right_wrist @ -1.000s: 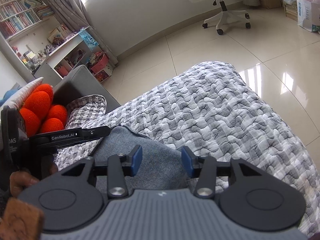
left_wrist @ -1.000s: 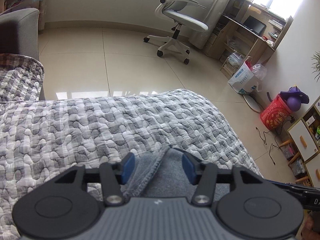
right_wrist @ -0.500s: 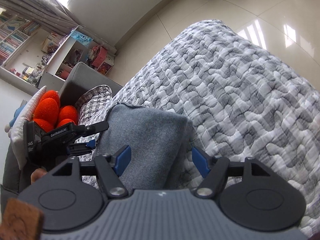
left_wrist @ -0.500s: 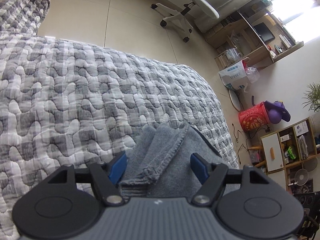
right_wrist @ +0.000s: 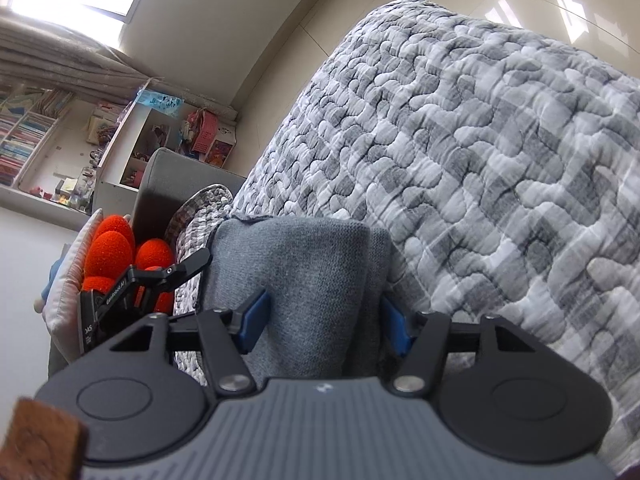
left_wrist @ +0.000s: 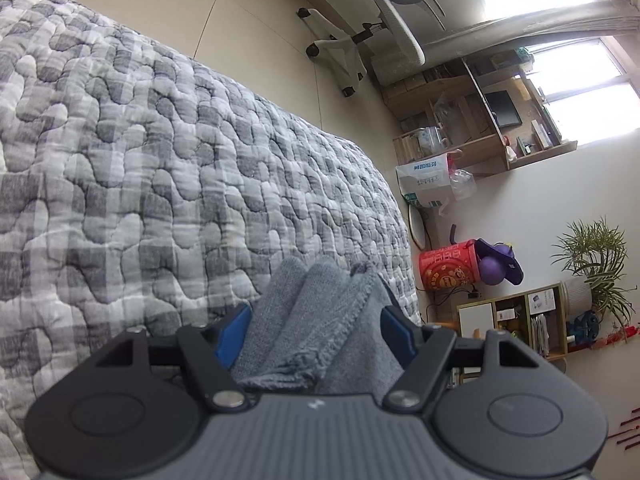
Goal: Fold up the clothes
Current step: 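Grasp the folded grey sweater's edge with both grippers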
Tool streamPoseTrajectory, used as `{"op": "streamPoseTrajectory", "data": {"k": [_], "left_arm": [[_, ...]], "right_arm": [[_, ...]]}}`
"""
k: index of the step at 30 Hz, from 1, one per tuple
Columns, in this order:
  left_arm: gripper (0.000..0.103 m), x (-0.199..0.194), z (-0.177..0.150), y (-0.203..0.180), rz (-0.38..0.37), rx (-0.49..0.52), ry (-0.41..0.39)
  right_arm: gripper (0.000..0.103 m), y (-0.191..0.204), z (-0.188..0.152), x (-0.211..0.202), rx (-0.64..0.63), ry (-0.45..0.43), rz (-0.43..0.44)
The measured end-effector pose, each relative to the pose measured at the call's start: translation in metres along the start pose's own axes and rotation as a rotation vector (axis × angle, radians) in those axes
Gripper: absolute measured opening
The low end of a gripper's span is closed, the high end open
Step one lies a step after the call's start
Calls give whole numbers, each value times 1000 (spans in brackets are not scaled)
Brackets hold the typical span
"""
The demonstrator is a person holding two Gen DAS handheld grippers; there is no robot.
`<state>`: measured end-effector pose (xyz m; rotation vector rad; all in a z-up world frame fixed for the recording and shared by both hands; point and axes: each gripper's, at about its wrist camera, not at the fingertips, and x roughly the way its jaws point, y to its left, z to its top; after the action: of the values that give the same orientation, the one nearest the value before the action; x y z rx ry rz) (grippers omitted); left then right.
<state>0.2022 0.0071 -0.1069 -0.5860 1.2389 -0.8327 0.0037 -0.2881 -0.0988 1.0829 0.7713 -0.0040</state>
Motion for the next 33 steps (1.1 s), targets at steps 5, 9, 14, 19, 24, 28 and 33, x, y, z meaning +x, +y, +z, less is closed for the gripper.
{"op": "streamPoseTrajectory", "data": {"k": [5, 9, 14, 19, 24, 28, 33], "left_arm": [[65, 1, -9, -7, 38, 23, -37], [65, 8, -14, -22, 63, 72, -32], [65, 13, -10, -26, 67, 84, -18], [65, 13, -8, -20, 36, 80, -19], [65, 11, -10, -8, -4, 71, -51], [65, 11, -11, -6, -13, 79, -59], [64, 9, -11, 1, -30, 71, -59]], "right_arm": [[44, 5, 0, 4, 20, -27, 4], [40, 8, 4, 4, 6, -32, 3], [44, 2, 5, 5, -3, -21, 5], [51, -4, -1, 7, 13, -48, 19], [51, 0, -3, 10, -29, -67, 13], [51, 6, -4, 15, -37, -78, 6], [53, 8, -6, 20, -59, -104, 14]]}}
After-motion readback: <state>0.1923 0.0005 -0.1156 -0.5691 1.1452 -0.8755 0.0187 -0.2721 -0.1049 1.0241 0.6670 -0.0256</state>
